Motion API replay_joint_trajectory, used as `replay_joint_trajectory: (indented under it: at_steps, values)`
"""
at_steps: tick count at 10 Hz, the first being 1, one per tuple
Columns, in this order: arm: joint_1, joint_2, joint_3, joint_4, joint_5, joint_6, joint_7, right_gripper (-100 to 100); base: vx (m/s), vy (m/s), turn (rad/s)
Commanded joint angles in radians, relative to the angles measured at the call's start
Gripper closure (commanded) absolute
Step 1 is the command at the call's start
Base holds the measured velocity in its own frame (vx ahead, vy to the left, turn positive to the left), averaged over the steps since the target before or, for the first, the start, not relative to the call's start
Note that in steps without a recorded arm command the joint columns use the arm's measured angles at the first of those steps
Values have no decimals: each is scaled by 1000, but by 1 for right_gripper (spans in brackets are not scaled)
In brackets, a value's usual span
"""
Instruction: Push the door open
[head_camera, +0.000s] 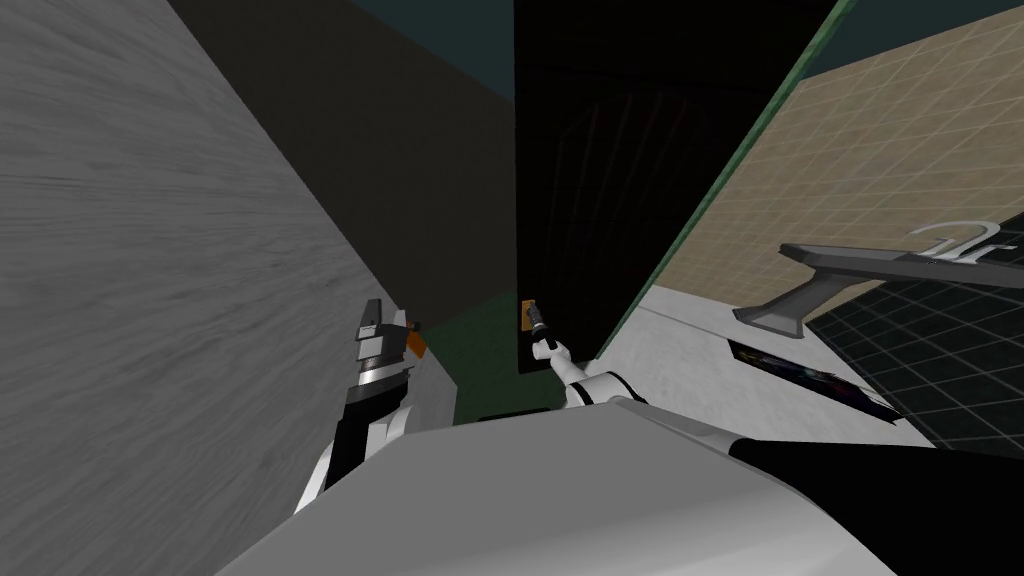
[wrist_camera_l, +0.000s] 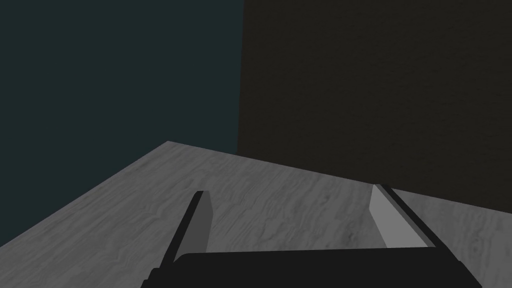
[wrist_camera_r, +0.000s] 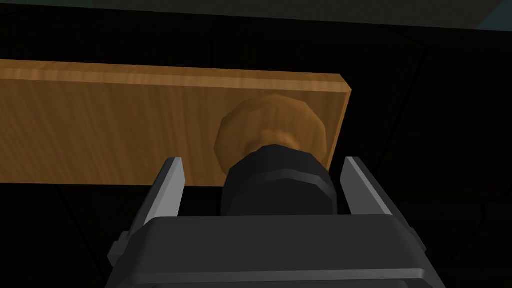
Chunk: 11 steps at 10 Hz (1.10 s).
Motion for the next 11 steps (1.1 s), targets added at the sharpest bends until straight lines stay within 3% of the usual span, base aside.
replay_joint_trajectory:
  at_steps: [1,6,7,10,11]
  values:
    - [0,0,0,2,0,-1,0,100,0,0,0]
    - [0,0,0,2,0,-1,0,100,-10,-2,2]
    - [-9,-21,-19,17,-38,-14,38,100,40,15,132]
    - [-13,-27,-27,22,-53,-20,54,100,63,-3,52]
    - [-23,-38,-44,35,-88,-34,89,100,59,3,97]
